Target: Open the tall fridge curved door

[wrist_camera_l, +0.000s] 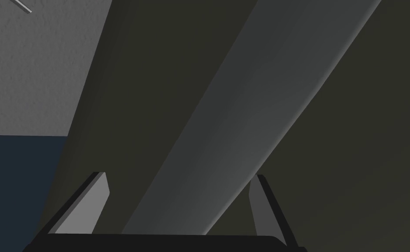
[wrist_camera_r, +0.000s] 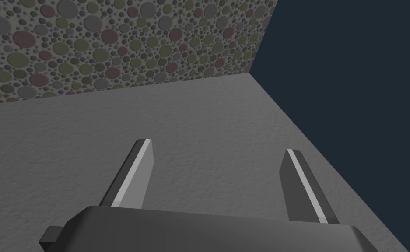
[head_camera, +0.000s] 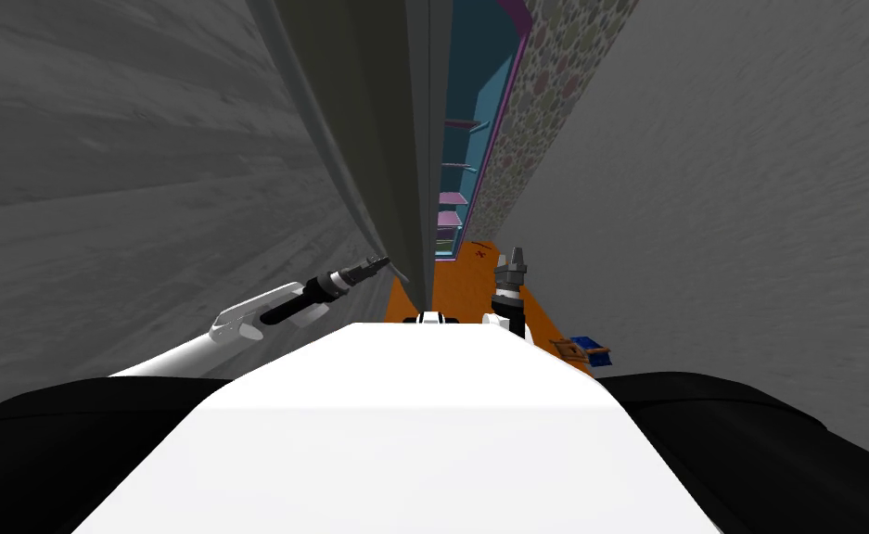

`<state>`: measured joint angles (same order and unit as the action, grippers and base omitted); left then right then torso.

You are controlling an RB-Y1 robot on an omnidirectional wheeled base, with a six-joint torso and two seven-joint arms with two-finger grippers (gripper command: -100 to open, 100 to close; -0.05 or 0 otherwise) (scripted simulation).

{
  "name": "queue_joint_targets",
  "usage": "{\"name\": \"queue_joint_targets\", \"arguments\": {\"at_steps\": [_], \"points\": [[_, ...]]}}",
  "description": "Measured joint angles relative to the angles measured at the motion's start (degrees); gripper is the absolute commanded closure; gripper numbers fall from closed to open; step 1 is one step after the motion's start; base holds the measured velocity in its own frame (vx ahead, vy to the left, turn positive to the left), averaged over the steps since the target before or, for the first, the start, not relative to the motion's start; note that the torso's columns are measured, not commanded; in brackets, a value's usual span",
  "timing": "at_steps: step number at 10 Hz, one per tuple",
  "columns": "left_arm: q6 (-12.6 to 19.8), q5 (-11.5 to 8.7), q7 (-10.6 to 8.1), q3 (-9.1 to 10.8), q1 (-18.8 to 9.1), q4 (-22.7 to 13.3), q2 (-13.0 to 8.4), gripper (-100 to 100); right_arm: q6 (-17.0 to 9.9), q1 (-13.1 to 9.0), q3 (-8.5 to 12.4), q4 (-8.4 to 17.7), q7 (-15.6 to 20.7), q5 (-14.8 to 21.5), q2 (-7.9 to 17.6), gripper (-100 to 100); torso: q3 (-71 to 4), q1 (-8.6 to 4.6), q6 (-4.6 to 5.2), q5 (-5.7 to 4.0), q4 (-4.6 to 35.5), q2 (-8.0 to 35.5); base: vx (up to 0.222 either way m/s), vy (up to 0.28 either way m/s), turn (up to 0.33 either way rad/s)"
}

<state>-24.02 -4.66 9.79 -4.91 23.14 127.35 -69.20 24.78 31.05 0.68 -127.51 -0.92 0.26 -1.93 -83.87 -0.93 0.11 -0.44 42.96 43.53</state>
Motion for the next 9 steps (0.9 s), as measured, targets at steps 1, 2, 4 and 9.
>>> {"name": "queue_joint_targets", "arguments": {"at_steps": [1,2,4,9], "points": [[0.5,-0.5,-0.43,0.23,-0.4,0.6,-0.8,-100,0.0,0.0,0.0,0.0,0.0,0.0,0.0,0,0.0,-0.09,0.04,-0.06,0.1,0.1,0.0,-0.005,0.02],[0.5,-0.7,-0.7,0.41,-0.3,0.6,-1.1,-100,0.0,0.0,0.0,0.0,0.0,0.0,0.0,0,0.0,-0.07,0.02,-0.05,0.1,0.1,0.001,0.003,-0.02],[1.0,-1.3,-1.19,1.22,-0.1,1.5,-1.9,-100,0.0,0.0,0.0,0.0,0.0,0.0,0.0,0,0.1,-0.12,0.11,-0.08,0.2,0.1,0.006,-0.018,0.029],[2.5,-1.3,-1.11,1.28,0.2,0.3,-1.9,0,0.0,0.0,0.0,0.0,0.0,0.0,0.0,0,-0.2,0.61,-0.21,0.27,-0.3,-0.3,0.003,-0.003,-0.018]]}}
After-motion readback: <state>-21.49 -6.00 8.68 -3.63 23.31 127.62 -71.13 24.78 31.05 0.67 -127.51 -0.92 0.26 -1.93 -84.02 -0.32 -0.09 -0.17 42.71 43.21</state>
